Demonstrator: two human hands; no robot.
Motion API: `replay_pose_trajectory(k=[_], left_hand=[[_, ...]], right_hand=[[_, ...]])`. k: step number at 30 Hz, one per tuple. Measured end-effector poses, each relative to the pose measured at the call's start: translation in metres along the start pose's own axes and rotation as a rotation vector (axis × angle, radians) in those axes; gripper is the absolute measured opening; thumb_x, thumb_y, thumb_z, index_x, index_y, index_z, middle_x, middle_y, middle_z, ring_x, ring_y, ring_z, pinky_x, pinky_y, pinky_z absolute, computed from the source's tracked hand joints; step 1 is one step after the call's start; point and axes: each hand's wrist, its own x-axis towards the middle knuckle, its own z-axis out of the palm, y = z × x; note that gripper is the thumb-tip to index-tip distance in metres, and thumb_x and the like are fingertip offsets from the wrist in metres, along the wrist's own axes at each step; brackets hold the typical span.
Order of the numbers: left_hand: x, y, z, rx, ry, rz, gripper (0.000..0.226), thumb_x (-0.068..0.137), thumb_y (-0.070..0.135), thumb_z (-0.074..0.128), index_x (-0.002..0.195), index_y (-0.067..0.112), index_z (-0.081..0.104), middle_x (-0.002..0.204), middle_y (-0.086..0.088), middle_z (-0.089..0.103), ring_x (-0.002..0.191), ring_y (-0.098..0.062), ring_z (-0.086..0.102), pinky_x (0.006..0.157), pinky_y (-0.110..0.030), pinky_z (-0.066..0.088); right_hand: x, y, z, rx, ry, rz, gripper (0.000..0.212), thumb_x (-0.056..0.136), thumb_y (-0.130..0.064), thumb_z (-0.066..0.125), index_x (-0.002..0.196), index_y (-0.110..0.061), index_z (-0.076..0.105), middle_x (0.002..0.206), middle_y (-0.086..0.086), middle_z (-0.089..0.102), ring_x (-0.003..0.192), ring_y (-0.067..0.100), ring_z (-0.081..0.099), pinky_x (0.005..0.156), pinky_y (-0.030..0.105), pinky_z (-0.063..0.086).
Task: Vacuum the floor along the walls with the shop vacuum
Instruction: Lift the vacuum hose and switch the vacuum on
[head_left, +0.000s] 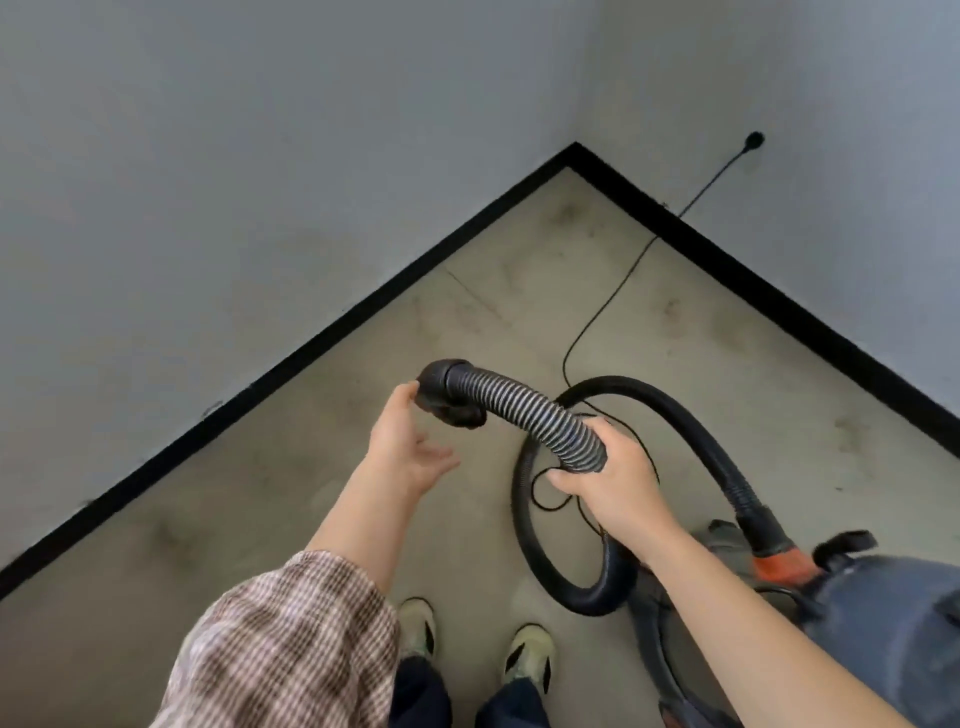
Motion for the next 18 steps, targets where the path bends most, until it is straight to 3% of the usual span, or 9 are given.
replay_pose_trajectory(k=[2,5,7,9,11,13,15,16,18], left_hand=[[0.009,0.001,-0.029,-0.219,-0.172,-0.079,0.087,0.094,0.047,0.057,0.149,-0.008,0.018,0.150,-0.028,0.033,0.137,-0.040,0.037,0.114,-0.048,0.032],[0.023,0.007,-0.056,-0.446,-0.315,0.020,0.072,0.094,0.038,0.058,0.145,-0.006,0.033,0.138,-0.027,0.050,0.128,-0.034,0.051,0.097,-0.043,0.049],[0.029,0.012,-0.071,-0.472,-0.331,0.116,0.055,0.091,0.026,0.062,0.136,0.000,0.046,0.124,-0.022,0.063,0.116,-0.031,0.061,0.084,-0.038,0.055],[0.036,0.011,-0.089,-0.417,-0.300,0.199,0.046,0.086,0.021,0.065,0.126,0.002,0.054,0.116,-0.019,0.068,0.108,-0.028,0.066,0.083,-0.035,0.058],[0.044,0.004,-0.110,-0.361,-0.274,0.269,0.034,0.088,0.016,0.065,0.118,0.003,0.059,0.110,-0.015,0.072,0.100,-0.024,0.070,0.081,-0.034,0.060],[0.050,-0.002,-0.132,-0.323,-0.270,0.318,0.027,0.089,0.013,0.064,0.115,0.005,0.061,0.105,-0.012,0.073,0.095,-0.021,0.070,0.082,-0.033,0.059],[0.056,-0.006,-0.151,-0.293,-0.262,0.360,0.026,0.087,0.014,0.065,0.112,0.006,0.064,0.102,-0.009,0.073,0.090,-0.017,0.071,0.080,-0.032,0.059],[0.058,-0.008,-0.160,-0.283,-0.264,0.373,0.028,0.085,0.016,0.067,0.112,0.007,0.064,0.098,-0.007,0.074,0.086,-0.014,0.071,0.078,-0.031,0.059],[0.065,-0.013,-0.179,-0.257,-0.277,0.373,0.031,0.083,0.018,0.067,0.112,0.006,0.065,0.090,-0.004,0.075,0.080,-0.011,0.070,0.077,-0.029,0.058]], right_hand=[[0.002,-0.008,0.021,-0.022,-0.088,-0.039,0.031,0.075,-0.014,0.081,0.092,-0.028,0.060,0.081,-0.007,0.064,0.072,0.000,0.060,0.056,0.011,0.043],[0.004,-0.012,0.047,0.011,-0.236,-0.042,0.034,0.072,-0.010,0.083,0.092,-0.026,0.061,0.080,0.001,0.064,0.068,0.000,0.060,0.056,0.010,0.045],[0.009,-0.013,0.059,-0.050,-0.370,-0.020,0.040,0.069,-0.008,0.085,0.098,-0.022,0.062,0.083,0.007,0.065,0.075,0.011,0.062,0.063,0.015,0.049],[0.016,-0.015,0.067,-0.131,-0.581,0.041,0.051,0.062,-0.008,0.086,0.105,-0.021,0.061,0.093,0.009,0.066,0.087,0.021,0.064,0.078,0.027,0.054],[0.024,-0.023,0.079,-0.062,-0.748,0.158,0.062,0.055,-0.009,0.071,0.115,-0.017,0.059,0.113,0.013,0.064,0.107,0.026,0.060,0.093,0.038,0.050],[0.039,-0.039,0.104,0.124,-0.695,0.242,0.060,0.060,-0.008,0.057,0.120,-0.012,0.059,0.124,0.012,0.062,0.119,0.025,0.054,0.102,0.043,0.042],[0.058,-0.064,0.144,0.174,-0.550,0.179,0.040,0.083,-0.009,0.050,0.121,-0.013,0.062,0.123,0.006,0.065,0.121,0.021,0.053,0.107,0.045,0.035],[0.066,-0.079,0.168,0.122,-0.533,0.122,0.031,0.092,-0.015,0.048,0.120,-0.015,0.064,0.119,0.003,0.068,0.117,0.017,0.056,0.104,0.041,0.037],[0.073,-0.109,0.222,-0.022,-0.621,0.004,0.023,0.096,-0.033,0.054,0.104,-0.018,0.070,0.099,-0.006,0.074,0.095,0.007,0.064,0.083,0.022,0.046]])
